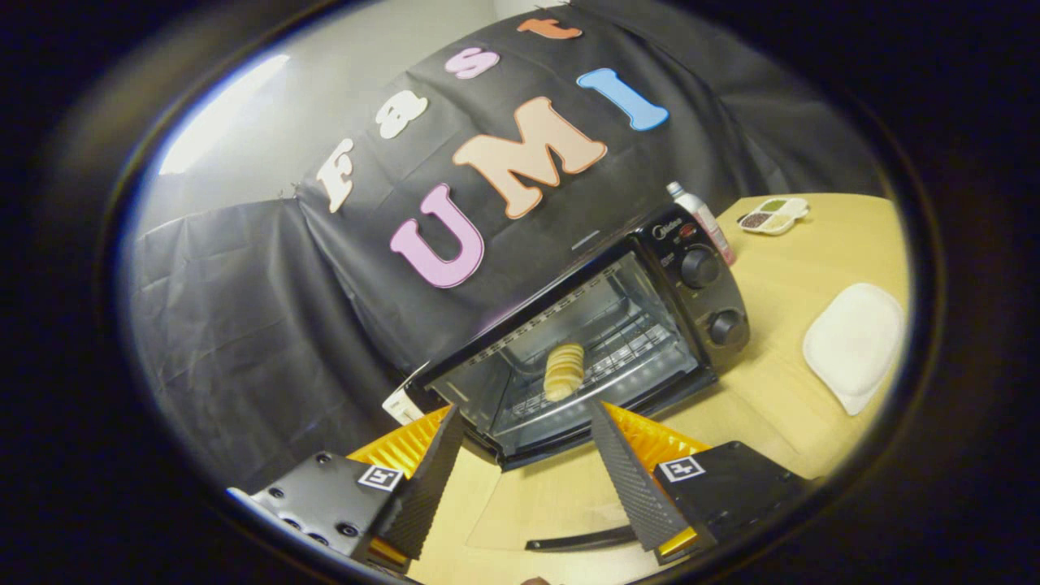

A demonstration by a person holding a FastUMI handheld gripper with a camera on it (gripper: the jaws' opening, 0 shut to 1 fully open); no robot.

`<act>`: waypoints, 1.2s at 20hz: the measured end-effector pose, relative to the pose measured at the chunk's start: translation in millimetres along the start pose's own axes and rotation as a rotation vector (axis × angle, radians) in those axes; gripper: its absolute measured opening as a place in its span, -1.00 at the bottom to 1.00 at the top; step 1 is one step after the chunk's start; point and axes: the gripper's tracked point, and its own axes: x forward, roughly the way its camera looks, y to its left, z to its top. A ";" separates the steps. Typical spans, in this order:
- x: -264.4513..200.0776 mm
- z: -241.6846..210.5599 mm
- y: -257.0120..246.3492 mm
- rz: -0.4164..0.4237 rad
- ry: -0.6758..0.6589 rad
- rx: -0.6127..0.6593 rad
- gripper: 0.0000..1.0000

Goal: Open the toaster oven, put the food inside, and close the toaster oven door.

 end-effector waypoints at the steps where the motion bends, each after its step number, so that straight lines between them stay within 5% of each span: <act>1: -9.6 -4.7 -2.3 0.000 0.003 -0.013 0.96; 13: -84.7 -60.4 -52.4 -0.073 0.095 -0.300 0.96; 24: -66.9 -94.0 -77.6 -0.163 0.155 -0.399 0.96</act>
